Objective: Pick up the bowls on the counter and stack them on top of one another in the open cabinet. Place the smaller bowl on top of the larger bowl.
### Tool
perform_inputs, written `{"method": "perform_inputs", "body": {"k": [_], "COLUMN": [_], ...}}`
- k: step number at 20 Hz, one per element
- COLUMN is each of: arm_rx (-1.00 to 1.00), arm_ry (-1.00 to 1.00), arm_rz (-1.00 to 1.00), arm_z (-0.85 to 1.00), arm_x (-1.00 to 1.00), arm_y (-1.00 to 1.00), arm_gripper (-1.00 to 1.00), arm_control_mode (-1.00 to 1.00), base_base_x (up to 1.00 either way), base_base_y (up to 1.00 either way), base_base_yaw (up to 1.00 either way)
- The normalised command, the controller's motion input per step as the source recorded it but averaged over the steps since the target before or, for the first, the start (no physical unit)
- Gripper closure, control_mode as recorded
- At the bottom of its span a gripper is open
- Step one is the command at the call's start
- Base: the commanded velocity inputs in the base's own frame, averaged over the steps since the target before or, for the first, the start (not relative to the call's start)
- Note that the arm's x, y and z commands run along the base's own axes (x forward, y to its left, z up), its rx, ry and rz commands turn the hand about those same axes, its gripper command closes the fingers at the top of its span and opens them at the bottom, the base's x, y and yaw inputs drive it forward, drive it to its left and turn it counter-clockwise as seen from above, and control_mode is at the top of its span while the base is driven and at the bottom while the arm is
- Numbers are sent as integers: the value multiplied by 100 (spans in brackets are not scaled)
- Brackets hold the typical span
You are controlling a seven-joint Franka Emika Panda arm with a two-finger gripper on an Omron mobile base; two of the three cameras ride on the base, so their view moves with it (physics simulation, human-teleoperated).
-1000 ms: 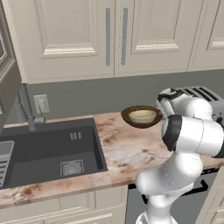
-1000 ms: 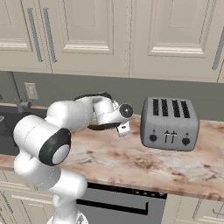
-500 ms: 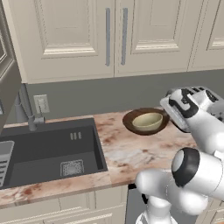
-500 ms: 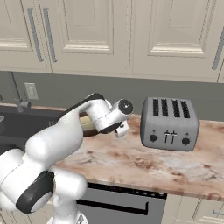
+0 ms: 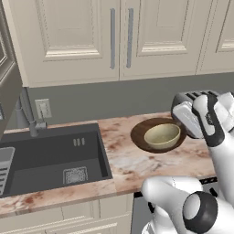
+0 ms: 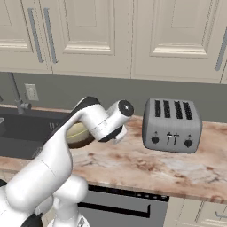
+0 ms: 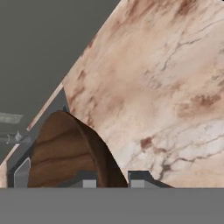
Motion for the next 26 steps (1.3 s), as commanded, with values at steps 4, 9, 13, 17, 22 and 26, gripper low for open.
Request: {"method": "perform_inputs", "body": {"k": [4,9,13,17,22,26], "arm_rx": [7,12,17,6,0,0], "arm_ry": [7,8,1,-3,0,0], "arm_rz": [13,9,2,0,0,0], "arm_z": [52,49,36,5,0,0], "arm_x": [-71,-64,-49,-10,-3,0], "arm_y": [19,26,25,0,0,0], "arm_gripper": [100,100,100,100,100,100], "arm_control_mode": [-100,-100,-100,-100,-100,100], "base_base_x": [0,0,0,0,0,-56], "base_base_y": [0,0,0,0,0,0], "base_base_yaw": [0,0,0,0,0,3]}}
